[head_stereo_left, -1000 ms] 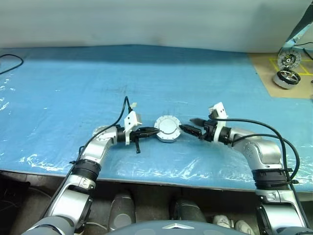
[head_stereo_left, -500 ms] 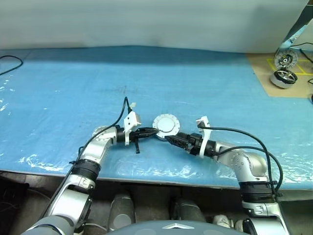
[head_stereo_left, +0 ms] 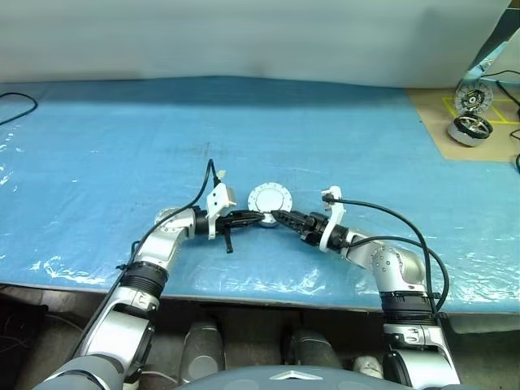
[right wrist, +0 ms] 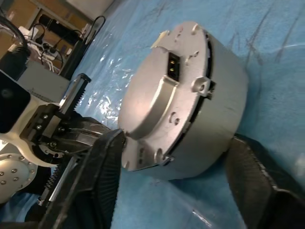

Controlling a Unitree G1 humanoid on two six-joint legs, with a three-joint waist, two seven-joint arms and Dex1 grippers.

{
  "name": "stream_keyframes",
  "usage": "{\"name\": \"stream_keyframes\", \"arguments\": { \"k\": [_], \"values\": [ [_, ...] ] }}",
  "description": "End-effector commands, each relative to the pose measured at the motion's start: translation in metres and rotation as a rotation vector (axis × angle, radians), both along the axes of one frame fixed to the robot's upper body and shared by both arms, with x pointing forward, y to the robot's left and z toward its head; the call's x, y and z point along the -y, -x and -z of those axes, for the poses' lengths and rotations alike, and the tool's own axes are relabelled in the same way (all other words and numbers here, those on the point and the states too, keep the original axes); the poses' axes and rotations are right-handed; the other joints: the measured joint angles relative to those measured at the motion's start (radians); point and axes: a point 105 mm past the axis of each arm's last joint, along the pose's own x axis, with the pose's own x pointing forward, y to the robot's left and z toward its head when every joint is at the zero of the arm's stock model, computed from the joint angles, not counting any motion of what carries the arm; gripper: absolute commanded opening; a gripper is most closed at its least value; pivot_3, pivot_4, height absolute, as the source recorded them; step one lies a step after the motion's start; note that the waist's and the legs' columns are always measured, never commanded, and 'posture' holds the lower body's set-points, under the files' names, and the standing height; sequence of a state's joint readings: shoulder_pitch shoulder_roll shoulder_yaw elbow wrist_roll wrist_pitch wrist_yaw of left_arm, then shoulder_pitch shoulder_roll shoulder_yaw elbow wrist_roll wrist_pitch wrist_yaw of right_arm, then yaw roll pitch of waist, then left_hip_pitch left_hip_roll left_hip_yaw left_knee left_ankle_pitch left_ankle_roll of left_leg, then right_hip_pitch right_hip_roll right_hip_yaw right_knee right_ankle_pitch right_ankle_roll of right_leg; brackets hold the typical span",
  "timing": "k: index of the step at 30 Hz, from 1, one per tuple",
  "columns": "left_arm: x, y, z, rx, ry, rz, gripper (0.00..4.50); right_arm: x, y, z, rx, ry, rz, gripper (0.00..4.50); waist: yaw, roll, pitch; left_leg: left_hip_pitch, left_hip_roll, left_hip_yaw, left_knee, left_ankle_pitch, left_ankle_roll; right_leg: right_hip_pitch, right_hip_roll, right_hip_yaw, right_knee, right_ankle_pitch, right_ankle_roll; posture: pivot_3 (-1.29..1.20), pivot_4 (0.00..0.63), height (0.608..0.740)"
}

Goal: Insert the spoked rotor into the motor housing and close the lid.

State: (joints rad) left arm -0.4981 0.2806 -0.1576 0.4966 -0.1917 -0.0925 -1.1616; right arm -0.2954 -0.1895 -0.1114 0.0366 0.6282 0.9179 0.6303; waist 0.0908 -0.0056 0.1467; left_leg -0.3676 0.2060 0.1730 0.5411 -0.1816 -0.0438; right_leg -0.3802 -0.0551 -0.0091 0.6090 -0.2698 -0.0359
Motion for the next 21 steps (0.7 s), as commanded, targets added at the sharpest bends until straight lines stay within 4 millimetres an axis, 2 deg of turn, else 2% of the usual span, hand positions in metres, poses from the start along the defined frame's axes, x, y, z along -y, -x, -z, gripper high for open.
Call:
{"name": "stream_keyframes", "arguments": {
  "k": [1, 4, 14, 18, 19, 21],
  "values": [
    [0.0, 0.0, 0.003, -0.002, -0.019, -0.001, 0.0, -0.016, 0.008, -0.007, 0.021, -0.036, -0.064, 2.11, 0.0, 0.001, 0.0, 0.0, 0.0, 0.0, 0.0, 0.0, 0.0, 0.0, 0.0, 0.0, 0.0, 0.0, 0.0, 0.0, 0.15, 0.74],
    [-0.001, -0.001, 0.002, 0.0, -0.021, -0.006, 0.0, -0.016, 0.007, -0.006, 0.017, -0.035, -0.062, 1.24, 0.003, 0.001, 0.001, -0.001, 0.0, 0.0, 0.0, 0.0, 0.0, 0.0, 0.0, 0.0, 0.0, 0.0, 0.0, 0.0, 0.15, 0.74],
    [-0.006, -0.002, -0.001, -0.006, 0.001, -0.015, 0.0, -0.013, 0.004, -0.004, -0.01, -0.03, -0.044, 1.17, 0.004, 0.001, 0.001, -0.001, 0.0, 0.0, 0.0, 0.0, 0.0, 0.0, 0.0, -0.001, 0.0, 0.0, 0.0, 0.0, 0.15, 0.74],
    [-0.007, 0.002, -0.073, -0.114, 0.326, 0.046, 0.0, -0.008, -0.003, -0.009, -0.012, -0.014, -0.007, 1.17, 0.002, 0.001, 0.002, -0.003, 0.0, 0.0, 0.0, 0.0, 0.0, -0.003, 0.0, -0.001, 0.001, 0.0, 0.0, 0.0, 0.15, 0.74],
    [-0.01, 0.004, -0.085, -0.118, 0.347, 0.06, 0.0, -0.009, -0.004, -0.016, -0.016, -0.044, -0.008, 1.17, 0.002, 0.001, 0.003, -0.004, 0.0, 0.0, 0.001, 0.0, 0.0, -0.004, 0.0, -0.001, 0.003, 0.0, 0.0, 0.0, 0.15, 0.74],
    [-0.018, 0.009, -0.096, -0.143, 0.361, 0.071, 0.0, -0.01, -0.006, -0.027, -0.032, -0.102, -0.008, 1.17, 0.001, 0.001, 0.003, -0.005, -0.001, 0.0, 0.001, 0.0, 0.0, -0.006, 0.001, 0.0, 0.006, 0.0, -0.001, 0.0, 0.15, 0.74]
  ]
}}
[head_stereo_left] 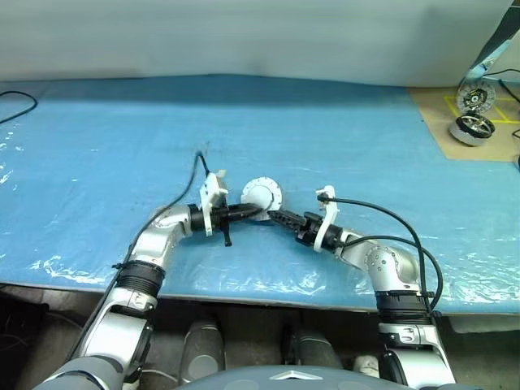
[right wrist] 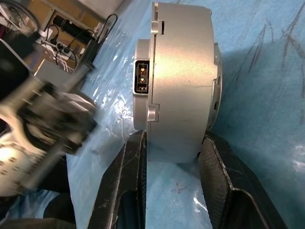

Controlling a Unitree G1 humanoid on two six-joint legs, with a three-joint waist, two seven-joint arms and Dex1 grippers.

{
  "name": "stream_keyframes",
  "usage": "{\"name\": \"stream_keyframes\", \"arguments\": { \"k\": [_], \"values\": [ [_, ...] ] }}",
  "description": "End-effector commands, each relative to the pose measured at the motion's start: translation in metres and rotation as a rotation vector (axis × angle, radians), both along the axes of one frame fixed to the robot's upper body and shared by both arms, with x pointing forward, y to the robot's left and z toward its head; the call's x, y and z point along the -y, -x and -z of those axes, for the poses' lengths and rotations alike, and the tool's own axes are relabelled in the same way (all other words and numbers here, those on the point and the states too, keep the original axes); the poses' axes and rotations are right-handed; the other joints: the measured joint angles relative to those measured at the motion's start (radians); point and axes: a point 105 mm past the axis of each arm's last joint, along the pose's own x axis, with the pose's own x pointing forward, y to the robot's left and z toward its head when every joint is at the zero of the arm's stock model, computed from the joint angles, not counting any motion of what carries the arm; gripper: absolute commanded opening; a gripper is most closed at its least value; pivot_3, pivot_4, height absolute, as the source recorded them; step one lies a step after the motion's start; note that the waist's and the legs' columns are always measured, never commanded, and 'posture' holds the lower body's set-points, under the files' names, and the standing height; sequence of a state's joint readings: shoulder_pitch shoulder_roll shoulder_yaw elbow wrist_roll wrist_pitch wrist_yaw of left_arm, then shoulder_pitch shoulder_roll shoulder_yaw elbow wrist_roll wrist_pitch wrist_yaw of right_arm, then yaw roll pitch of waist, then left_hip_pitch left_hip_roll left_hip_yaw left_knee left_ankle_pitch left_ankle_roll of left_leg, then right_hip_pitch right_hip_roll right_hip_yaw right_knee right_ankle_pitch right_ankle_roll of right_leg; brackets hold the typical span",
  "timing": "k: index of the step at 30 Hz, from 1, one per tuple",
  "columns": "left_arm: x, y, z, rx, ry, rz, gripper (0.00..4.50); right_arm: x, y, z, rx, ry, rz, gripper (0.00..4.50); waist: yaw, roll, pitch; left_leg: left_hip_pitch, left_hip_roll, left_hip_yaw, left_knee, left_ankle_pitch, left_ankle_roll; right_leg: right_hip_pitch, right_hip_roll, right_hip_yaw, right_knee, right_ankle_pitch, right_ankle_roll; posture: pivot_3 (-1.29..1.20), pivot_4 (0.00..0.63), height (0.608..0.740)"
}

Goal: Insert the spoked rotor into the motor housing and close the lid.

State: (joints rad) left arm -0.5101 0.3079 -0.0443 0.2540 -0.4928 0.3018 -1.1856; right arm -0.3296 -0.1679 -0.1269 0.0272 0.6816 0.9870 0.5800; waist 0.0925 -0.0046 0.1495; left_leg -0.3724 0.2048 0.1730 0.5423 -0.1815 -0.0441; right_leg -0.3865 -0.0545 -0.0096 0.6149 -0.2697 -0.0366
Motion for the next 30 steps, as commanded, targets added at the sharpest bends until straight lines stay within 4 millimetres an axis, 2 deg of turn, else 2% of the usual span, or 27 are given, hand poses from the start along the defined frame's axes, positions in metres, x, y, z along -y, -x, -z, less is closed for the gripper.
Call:
{"name": "stream_keyframes", "arguments": {
  "k": [1, 4, 6, 8, 11, 13, 17, 20, 26, 30],
  "values": [
    [-0.012, 0.008, -0.036, 0.005, 0.071, 0.037, 0.0, -0.001, -0.005, -0.021, -0.007, -0.082, 0.01, 1.17, 0.0, 0.001, 0.001, 0.0, 0.0, 0.0, 0.0, 0.0, 0.0, 0.0, 0.001, 0.0, 0.0, 0.0, 0.0, 0.0, 0.15, 0.74],
    [-0.026, 0.009, -0.036, -0.032, 0.058, 0.012, 0.0, 0.0, -0.009, -0.034, -0.029, -0.16, 0.026, 1.17, 0.001, 0.003, 0.002, 0.0, -0.001, 0.0, 0.0, 0.0, 0.0, -0.001, 0.0, 0.0, 0.0, 0.0, 0.0, 0.0, 0.15, 0.74],
    [-0.043, 0.0, -0.038, -0.079, 0.096, -0.07, 0.0, -0.002, -0.007, -0.064, 0.002, -0.323, -0.016, 1.17, 0.001, 0.003, 0.004, -0.002, -0.001, 0.0, 0.0, 0.0, 0.0, -0.002, 0.0, 0.0, -0.001, 0.0, 0.0, 0.0, 0.15, 0.74],
    [-0.053, -0.007, -0.039, -0.122, 0.137, -0.126, 0.0, -0.004, -0.007, -0.081, 0.018, -0.385, -0.035, 1.17, 0.001, 0.003, 0.004, -0.009, -0.001, 0.0, 0.001, 0.0, 0.0, -0.008, 0.001, 0.0, 0.001, 0.0, 0.0, 0.0, 0.15, 0.74],
    [-0.067, -0.02, -0.042, -0.168, 0.233, -0.236, 0.0, -0.005, -0.007, -0.099, 0.035, -0.443, -0.057, 1.17, 0.003, 0.003, 0.004, -0.013, -0.001, 0.0, 0.003, 0.0, 0.0, -0.012, 0.001, -0.001, 0.004, 0.0, 0.0, 0.0, 0.15, 0.74],
    [-0.079, -0.026, -0.051, -0.227, 0.351, -0.278, 0.0, -0.009, -0.003, -0.106, 0.043, -0.451, -0.093, 1.17, 0.004, 0.003, 0.005, -0.013, -0.001, -0.001, 0.003, 0.0, 0.0, -0.012, 0.001, -0.001, 0.004, 0.0, 0.0, 0.0, 0.15, 0.74],
    [-0.086, -0.017, -0.059, -0.336, 0.47, -0.227, 1.29, -0.016, 0.003, -0.112, 0.043, -0.457, -0.141, 1.17, 0.005, 0.001, 0.006, -0.014, -0.001, -0.002, 0.004, 0.0, 0.0, -0.012, 0.001, -0.002, 0.004, 0.0, 0.0, 0.0, 0.15, 0.74],
    [-0.093, -0.023, -0.058, -0.395, 0.586, -0.279, 2.41, -0.021, 0.006, -0.117, 0.046, -0.463, -0.173, 1.17, 0.005, 0.001, 0.006, -0.014, -0.002, -0.002, 0.004, 0.0, 0.0, -0.012, 0.001, -0.002, 0.004, 0.0, 0.0, 0.0, 0.15, 0.74],
    [-0.074, -0.005, -0.036, -0.564, 0.577, -0.157, 4.48, -0.029, 0.01, -0.121, 0.048, -0.444, -0.221, 1.17, 0.004, 0.0, 0.006, -0.014, -0.002, -0.004, 0.005, 0.0, -0.001, -0.011, 0.001, -0.003, 0.004, 0.0, 0.0, 0.0, 0.15, 0.74],
    [-0.058, 0.009, -0.032, -0.613, 0.547, -0.047, 4.48, -0.029, 0.013, -0.125, 0.075, -0.431, -0.243, 1.17, 0.007, -0.001, 0.007, -0.016, -0.002, -0.006, 0.006, 0.0, -0.001, -0.011, 0.001, -0.005, 0.004, 0.0, 0.001, 0.0, 0.15, 0.74]
  ]
}}
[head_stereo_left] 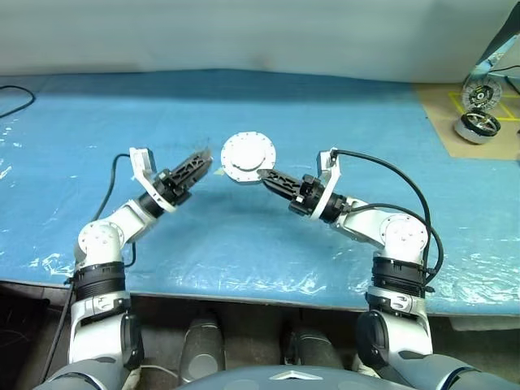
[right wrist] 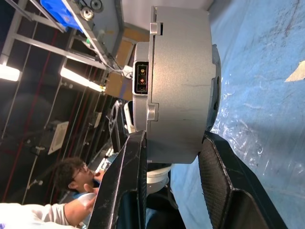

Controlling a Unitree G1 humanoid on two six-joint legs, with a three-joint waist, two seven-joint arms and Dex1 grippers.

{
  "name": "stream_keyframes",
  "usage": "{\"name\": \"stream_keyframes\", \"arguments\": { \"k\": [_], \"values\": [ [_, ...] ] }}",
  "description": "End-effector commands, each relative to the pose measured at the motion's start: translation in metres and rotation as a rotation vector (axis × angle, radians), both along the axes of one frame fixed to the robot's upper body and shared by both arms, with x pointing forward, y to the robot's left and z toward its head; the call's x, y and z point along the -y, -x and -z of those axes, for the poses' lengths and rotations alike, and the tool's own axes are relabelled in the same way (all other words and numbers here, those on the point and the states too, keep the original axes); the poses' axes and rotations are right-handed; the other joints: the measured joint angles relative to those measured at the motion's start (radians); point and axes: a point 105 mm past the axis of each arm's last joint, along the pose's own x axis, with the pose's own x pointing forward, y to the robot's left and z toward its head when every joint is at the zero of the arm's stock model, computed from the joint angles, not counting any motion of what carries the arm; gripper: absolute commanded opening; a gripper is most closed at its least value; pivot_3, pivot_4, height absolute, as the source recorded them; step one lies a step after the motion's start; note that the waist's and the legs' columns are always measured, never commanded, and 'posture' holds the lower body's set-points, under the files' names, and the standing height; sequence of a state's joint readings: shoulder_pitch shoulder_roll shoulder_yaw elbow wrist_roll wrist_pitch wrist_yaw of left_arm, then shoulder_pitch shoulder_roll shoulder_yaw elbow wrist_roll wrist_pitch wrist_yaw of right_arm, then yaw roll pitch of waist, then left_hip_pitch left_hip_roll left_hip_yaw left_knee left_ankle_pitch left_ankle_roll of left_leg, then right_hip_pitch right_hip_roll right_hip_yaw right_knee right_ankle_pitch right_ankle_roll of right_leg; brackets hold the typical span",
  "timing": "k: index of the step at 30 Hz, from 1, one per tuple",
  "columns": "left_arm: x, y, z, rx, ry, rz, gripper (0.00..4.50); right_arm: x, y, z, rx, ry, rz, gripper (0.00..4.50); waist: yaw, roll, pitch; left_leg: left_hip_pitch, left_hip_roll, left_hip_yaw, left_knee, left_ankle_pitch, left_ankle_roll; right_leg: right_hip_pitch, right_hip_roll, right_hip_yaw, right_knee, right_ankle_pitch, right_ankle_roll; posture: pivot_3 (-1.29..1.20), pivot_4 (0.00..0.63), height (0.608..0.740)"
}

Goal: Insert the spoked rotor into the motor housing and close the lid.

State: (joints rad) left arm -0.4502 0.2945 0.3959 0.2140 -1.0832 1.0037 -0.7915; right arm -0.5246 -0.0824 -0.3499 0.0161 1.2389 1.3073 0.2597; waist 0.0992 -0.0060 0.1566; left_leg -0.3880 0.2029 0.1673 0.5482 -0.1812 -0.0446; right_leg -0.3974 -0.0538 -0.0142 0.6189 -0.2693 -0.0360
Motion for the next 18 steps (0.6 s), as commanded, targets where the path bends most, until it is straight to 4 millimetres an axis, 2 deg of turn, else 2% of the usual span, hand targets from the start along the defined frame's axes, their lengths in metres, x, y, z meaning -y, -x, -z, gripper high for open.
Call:
{"name": "stream_keyframes", "arguments": {
  "k": [1, 5, 10, 15, 18],
  "values": [
    [0.017, 0.017, -0.015, 0.053, 0.032, 0.132, 4.48, -0.006, 0.011, -0.038, 0.151, -0.071, -0.068, 1.17, 0.0, 0.0, 0.0, 0.0, 0.0, 0.0, 0.0, 0.0, 0.0, 0.0, 0.0, 0.0, 0.0, 0.0, 0.0, 0.0, 0.15, 0.74],
    [0.026, 0.016, -0.019, 0.051, 0.072, 0.158, 4.48, -0.007, 0.013, -0.037, 0.156, -0.057, -0.081, 1.17, 0.001, 0.0, 0.0, 0.0, 0.0, -0.003, 0.002, 0.0, 0.0, 0.003, 0.0, -0.003, 0.0, 0.0, 0.0, 0.0, 0.15, 0.74],
    [0.034, 0.008, -0.002, -0.029, 0.091, 0.158, 4.48, -0.006, 0.012, -0.035, 0.143, -0.048, -0.08, 1.17, 0.0, 0.0, 0.0, 0.001, 0.0, -0.008, 0.005, 0.0, 0.0, 0.008, 0.0, -0.006, 0.0, 0.0, 0.0, 0.0, 0.15, 0.74],
    [0.043, -0.002, -0.011, -0.026, 0.198, 0.16, 4.48, -0.005, 0.013, -0.033, 0.133, -0.04, -0.079, 1.17, 0.003, 0.0, 0.0, 0.0, 0.0, -0.016, 0.008, 0.0, 0.0, 0.009, -0.001, -0.009, 0.0, 0.0, 0.0, 0.0, 0.15, 0.74],
    [0.05, -0.006, -0.009, -0.032, 0.207, 0.147, 4.48, -0.005, 0.013, -0.031, 0.121, -0.035, -0.075, 1.17, 0.003, 0.0, 0.0, -0.001, 0.0, -0.017, 0.01, 0.0, 0.0, 0.01, -0.001, -0.01, 0.0, 0.0, 0.0, 0.0, 0.15, 0.74]
  ]
}}
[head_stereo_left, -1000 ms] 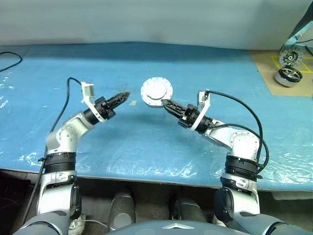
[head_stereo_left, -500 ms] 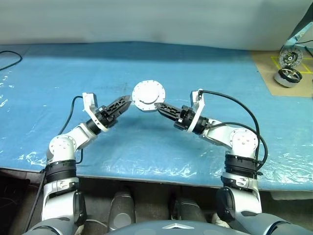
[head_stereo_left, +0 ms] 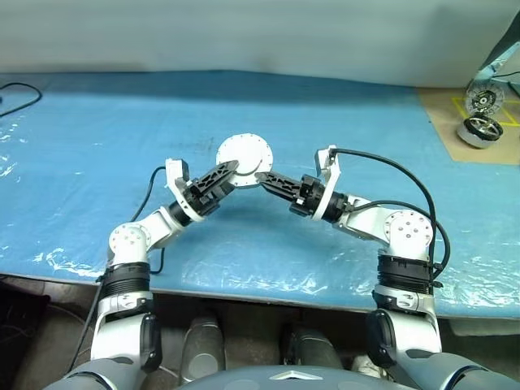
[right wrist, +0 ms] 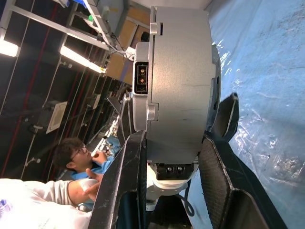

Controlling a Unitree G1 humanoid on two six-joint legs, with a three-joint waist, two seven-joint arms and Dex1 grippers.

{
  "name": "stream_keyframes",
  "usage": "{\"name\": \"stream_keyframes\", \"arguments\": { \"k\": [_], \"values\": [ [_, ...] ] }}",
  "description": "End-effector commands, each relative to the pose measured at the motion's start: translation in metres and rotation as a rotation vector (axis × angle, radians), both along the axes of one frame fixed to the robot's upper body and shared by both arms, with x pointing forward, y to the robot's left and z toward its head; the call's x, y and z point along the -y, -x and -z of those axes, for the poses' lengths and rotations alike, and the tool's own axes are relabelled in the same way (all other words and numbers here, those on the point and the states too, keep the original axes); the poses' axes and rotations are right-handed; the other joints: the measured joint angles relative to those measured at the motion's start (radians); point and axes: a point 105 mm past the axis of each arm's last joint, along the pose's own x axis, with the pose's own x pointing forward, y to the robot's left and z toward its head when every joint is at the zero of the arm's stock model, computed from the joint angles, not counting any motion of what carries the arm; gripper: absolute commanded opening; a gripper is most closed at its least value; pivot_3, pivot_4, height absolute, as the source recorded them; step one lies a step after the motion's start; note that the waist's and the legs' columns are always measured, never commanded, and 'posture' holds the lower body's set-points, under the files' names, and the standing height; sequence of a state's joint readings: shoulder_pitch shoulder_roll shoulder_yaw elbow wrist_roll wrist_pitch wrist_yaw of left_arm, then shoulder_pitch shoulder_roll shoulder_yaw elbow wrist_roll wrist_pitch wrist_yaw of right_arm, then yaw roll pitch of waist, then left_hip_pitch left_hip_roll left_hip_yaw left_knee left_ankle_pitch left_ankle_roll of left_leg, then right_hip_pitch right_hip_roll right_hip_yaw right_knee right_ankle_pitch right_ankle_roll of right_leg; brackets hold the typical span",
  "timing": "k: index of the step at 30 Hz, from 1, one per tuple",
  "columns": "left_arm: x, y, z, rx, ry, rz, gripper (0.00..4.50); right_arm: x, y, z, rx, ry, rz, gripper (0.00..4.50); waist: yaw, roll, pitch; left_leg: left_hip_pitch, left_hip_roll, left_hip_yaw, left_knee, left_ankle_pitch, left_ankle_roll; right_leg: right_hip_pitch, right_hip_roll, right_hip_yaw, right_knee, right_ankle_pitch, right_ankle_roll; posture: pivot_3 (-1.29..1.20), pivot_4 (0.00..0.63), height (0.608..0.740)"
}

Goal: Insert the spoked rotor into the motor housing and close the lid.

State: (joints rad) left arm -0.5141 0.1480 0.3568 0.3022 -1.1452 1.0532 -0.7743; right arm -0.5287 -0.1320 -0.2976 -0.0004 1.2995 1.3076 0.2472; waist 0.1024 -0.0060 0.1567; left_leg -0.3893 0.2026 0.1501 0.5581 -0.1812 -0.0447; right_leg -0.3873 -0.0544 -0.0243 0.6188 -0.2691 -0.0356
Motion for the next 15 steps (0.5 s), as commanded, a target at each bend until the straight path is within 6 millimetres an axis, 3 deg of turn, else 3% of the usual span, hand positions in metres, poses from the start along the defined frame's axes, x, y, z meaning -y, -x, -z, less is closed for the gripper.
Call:
{"name": "stream_keyframes", "arguments": {
  "k": [1, 4, 7, 11, 13, 15],
  "values": [
    [0.004, -0.007, -0.01, 0.022, 0.047, -0.022, 4.48, -0.002, 0.007, -0.025, 0.087, -0.065, -0.03, 1.17, 0.0, 0.0, 0.0, 0.0, 0.0, 0.0, 0.0, 0.0, 0.0, 0.0, 0.0, 0.0, 0.0, 0.0, 0.0, 0.0, 0.15, 0.74],
    [0.009, -0.011, -0.013, 0.014, 0.075, -0.027, 4.48, -0.001, 0.007, -0.024, 0.082, -0.063, -0.026, 1.17, 0.0, 0.0, 0.0, 0.0, 0.0, 0.0, 0.002, 0.0, 0.0, 0.001, 0.0, -0.001, 0.001, 0.0, 0.0, 0.0, 0.15, 0.74],
    [0.013, -0.011, -0.009, 0.015, 0.044, -0.016, 3.89, -0.001, 0.007, -0.023, 0.074, -0.066, -0.018, 1.17, -0.002, 0.0, 0.0, -0.001, 0.0, -0.001, 0.003, 0.0, 0.0, 0.001, 0.0, -0.001, 0.001, 0.0, 0.001, 0.0, 0.15, 0.74],
    [0.017, -0.012, -0.006, 0.024, 0.013, -0.024, 2.66, 0.0, 0.007, -0.023, 0.067, -0.06, -0.013, 1.17, 0.0, 0.0, 0.0, -0.001, 0.0, -0.001, 0.003, 0.0, 0.0, 0.001, 0.0, -0.001, 0.001, 0.0, 0.001, 0.0, 0.15, 0.74],
    [0.014, -0.01, -0.009, 0.031, 0.057, -0.007, 2.49, 0.0, 0.006, -0.021, 0.058, -0.05, -0.009, 1.17, 0.0, 0.0, 0.0, -0.001, -0.001, -0.001, 0.003, 0.0, 0.0, 0.001, 0.0, -0.001, 0.001, 0.001, 0.001, 0.0, 0.15, 0.74],
    [0.019, -0.014, -0.002, 0.007, -0.007, -0.022, 2.49, -0.001, 0.004, -0.02, 0.054, -0.036, 0.002, 1.17, -0.001, 0.0, 0.0, -0.001, -0.001, -0.001, 0.003, 0.0, 0.0, 0.001, 0.0, -0.001, 0.001, 0.001, 0.001, 0.0, 0.15, 0.74]
  ]
}}
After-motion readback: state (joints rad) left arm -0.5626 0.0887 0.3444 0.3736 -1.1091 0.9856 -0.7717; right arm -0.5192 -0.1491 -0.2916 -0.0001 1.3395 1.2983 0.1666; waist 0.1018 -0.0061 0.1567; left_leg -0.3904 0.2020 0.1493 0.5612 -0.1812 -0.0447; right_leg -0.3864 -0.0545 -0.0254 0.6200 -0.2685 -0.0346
